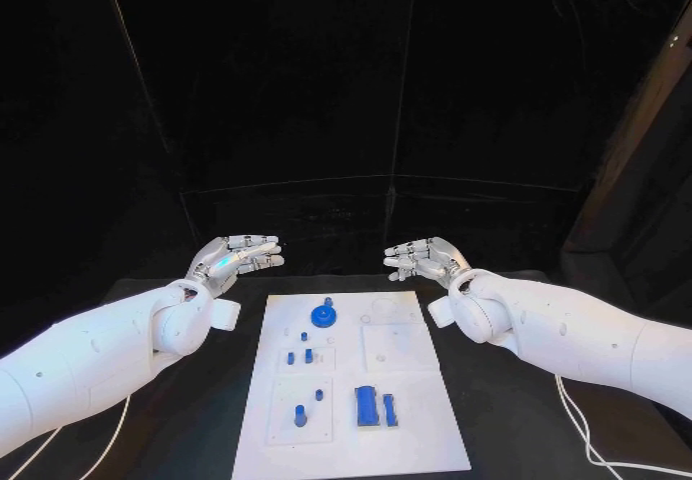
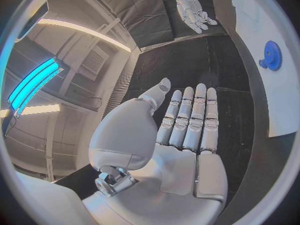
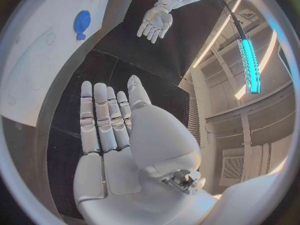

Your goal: Assemble the parts on the task board

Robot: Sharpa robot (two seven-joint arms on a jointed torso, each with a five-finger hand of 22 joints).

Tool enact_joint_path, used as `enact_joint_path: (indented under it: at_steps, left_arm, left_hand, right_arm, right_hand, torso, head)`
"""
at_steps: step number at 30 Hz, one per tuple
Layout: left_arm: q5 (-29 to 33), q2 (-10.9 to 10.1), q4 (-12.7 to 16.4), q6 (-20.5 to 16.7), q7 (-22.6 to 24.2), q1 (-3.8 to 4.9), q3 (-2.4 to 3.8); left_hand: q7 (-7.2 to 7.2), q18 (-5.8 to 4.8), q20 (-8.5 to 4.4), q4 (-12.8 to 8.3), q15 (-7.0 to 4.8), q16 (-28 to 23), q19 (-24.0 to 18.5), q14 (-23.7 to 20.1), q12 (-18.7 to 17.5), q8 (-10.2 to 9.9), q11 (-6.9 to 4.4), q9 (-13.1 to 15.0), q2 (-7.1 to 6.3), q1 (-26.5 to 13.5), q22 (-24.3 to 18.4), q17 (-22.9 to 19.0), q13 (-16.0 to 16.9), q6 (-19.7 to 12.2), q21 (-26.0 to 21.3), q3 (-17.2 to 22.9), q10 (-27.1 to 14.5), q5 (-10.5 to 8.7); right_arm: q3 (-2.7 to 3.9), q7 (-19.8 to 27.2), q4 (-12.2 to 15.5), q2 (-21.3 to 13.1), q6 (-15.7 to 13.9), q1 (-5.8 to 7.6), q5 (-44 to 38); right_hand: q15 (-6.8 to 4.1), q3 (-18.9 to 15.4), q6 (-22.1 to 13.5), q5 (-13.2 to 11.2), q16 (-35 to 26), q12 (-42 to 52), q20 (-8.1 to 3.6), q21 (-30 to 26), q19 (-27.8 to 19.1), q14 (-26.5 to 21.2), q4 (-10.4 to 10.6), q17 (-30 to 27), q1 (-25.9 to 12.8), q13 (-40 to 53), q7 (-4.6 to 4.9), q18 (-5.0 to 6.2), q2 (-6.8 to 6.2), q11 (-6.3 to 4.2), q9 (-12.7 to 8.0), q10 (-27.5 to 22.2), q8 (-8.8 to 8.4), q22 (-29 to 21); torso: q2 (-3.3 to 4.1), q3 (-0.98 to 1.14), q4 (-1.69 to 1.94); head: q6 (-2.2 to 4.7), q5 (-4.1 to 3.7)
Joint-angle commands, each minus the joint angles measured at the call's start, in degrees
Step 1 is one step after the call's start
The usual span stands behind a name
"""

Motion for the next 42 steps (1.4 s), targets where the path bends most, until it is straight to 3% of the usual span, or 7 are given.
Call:
enact_joint_path:
  at_steps: [1,15,16,21,22,23,42]
  left_arm:
    - [0.0,-0.2,0.2,0.0,0.0,0.03,0.01]
    - [-0.5,-3.5,11.7,-14.5,0.1,-2.52,2.05]
    - [-0.5,-4.2,13.8,-17.2,0.1,-2.99,2.44]
    - [-0.8,-6.4,21.3,-26.5,0.2,-4.64,3.76]
    - [-0.9,-6.8,22.7,-28.4,0.2,-4.97,4.03]
    - [-0.9,-7.2,24.2,-30.2,0.2,-5.29,4.29]
    - [-1.4,-10.8,36.3,-45.4,0.3,-7.97,6.44]
  left_hand:
    - [-3.40,-2.89,-4.59,2.6,-2.42,-5.2,-13.8,-16.3,-2.5,-2.3,-2.64,-3.8,-0.98,-21.3,-3.4,-3.9,-3.5,-16.5,-2.7,-5.0,-17.7,-2.88]
    - [-6.79,-4.93,-9.18,8.6,-8.23,-10.1,-27.3,-32.5,-7.7,-7.3,-9.21,-3.8,-0.98,-42.4,-6.5,-3.9,-3.5,-32.8,-8.4,-9.9,-35.2,-2.88]
    - [-7.08,-4.99,-9.56,8.6,-8.23,-10.5,-28.5,-34.0,-7.7,-7.3,-9.21,-3.8,-0.98,-44.2,-10.6,-3.9,-3.5,-34.2,-8.4,-10.3,-36.7,-2.88]
    - [-11.35,-9.63,-10.59,8.6,-8.23,-11.5,-31.4,-37.5,-7.7,-7.3,-9.21,-3.8,-0.98,-48.8,-10.6,-3.9,-3.5,-37.7,-8.4,-11.3,-40.5,-2.88]
    - [-11.35,-9.63,-10.75,8.6,-8.23,-11.6,-31.9,-38.2,-7.7,-7.3,-9.21,-3.8,-0.98,-49.6,-10.6,-3.9,-3.5,-38.3,-8.4,-11.5,-41.2,-2.88]
    - [-11.35,-9.63,-10.93,8.6,-8.23,-11.8,-32.5,-38.8,-7.7,-7.3,-9.21,-3.8,-0.98,-50.4,-10.6,-3.9,-3.5,-39.0,-8.4,-11.6,-41.8,-2.88]
    - [-11.35,-9.63,-15.28,8.6,-8.23,-16.2,-39.2,-47.1,-7.7,-7.3,-9.21,-3.8,-0.98,-61.0,-10.6,-3.9,-3.5,-47.2,-8.4,-16.0,-50.7,-2.88]
  right_arm:
    - [0.00,-0.1,0.3,-0.2,-0.2,-0.01,-0.1]
    - [1.04,3.8,14.7,-4.6,-13.6,-2.10,8.2]
    - [1.24,4.5,17.4,-5.4,-16.1,-2.49,9.8]
    - [1.77,6.6,24.9,-7.7,-23.1,-3.57,14.1]
    - [1.85,6.9,26.0,-8.0,-24.2,-3.74,14.7]
    - [1.93,7.1,27.0,-8.3,-25.1,-3.88,15.3]
    - [2.19,8.1,30.7,-9.4,-28.5,-4.41,17.4]
  right_hand:
    - [-5.18,4.9,-16.0,-2.9,-10.3,-3.8,-3.52,-2.8,-16.6,-17.6,2.9,-19.4,-25.8,-6.0,-3.23,-2.94,-2.64,-2.33,-2.3,-18.3,-3.77,-7.1]
    - [-5.18,9.7,-32.1,-9.7,-20.0,-3.8,-7.14,-8.4,-33.1,-35.0,2.9,-38.5,-51.3,-6.0,-6.41,-4.89,-8.86,-7.85,-7.3,-36.6,-3.77,-13.9]
    - [-5.18,10.1,-33.5,-9.7,-20.8,-3.8,-7.45,-8.4,-34.5,-36.5,2.9,-40.2,-53.5,-6.0,-10.64,-5.17,-8.86,-7.85,-7.3,-38.2,-3.77,-14.5]
    - [-5.18,11.2,-36.9,-9.7,-22.7,-3.8,-11.87,-8.4,-38.0,-40.2,2.9,-44.2,-58.9,-6.0,-10.64,-5.79,-8.86,-7.85,-7.3,-42.1,-3.77,-15.9]
    - [-5.18,11.4,-37.5,-9.7,-23.1,-3.8,-11.87,-8.4,-38.7,-40.9,2.9,-45.0,-59.9,-6.0,-10.64,-9.80,-8.86,-7.85,-7.3,-42.9,-3.77,-16.1]
    - [-5.18,11.5,-38.1,-9.7,-23.4,-3.8,-11.87,-8.4,-39.4,-41.6,2.9,-45.8,-60.9,-6.0,-10.64,-5.79,-8.86,-7.85,-7.3,-43.6,-3.77,-16.4]
    - [-5.18,16.1,-46.4,-9.7,-32.1,-3.8,-11.87,-8.4,-47.9,-50.6,2.9,-55.6,-73.8,-6.0,-10.64,-9.80,-8.86,-7.85,-7.3,-52.9,-3.77,-22.6]
  torso:
    - [0.01,0.00,-0.02]
    - [-1.73,1.96,-2.19]
    - [-1.80,2.03,-2.27]
    - [-1.81,2.04,-2.29]
    - [-1.81,2.04,-2.29]
    - [-1.81,2.04,-2.29]
    - [-1.81,2.04,-2.29]
  head:
    - [-0.06,0.02]
    - [-1.84,4.74]
    - [-1.90,4.91]
    - [-1.92,4.95]
    - [-1.92,4.95]
    - [-1.92,4.95]
    - [-1.92,4.95]
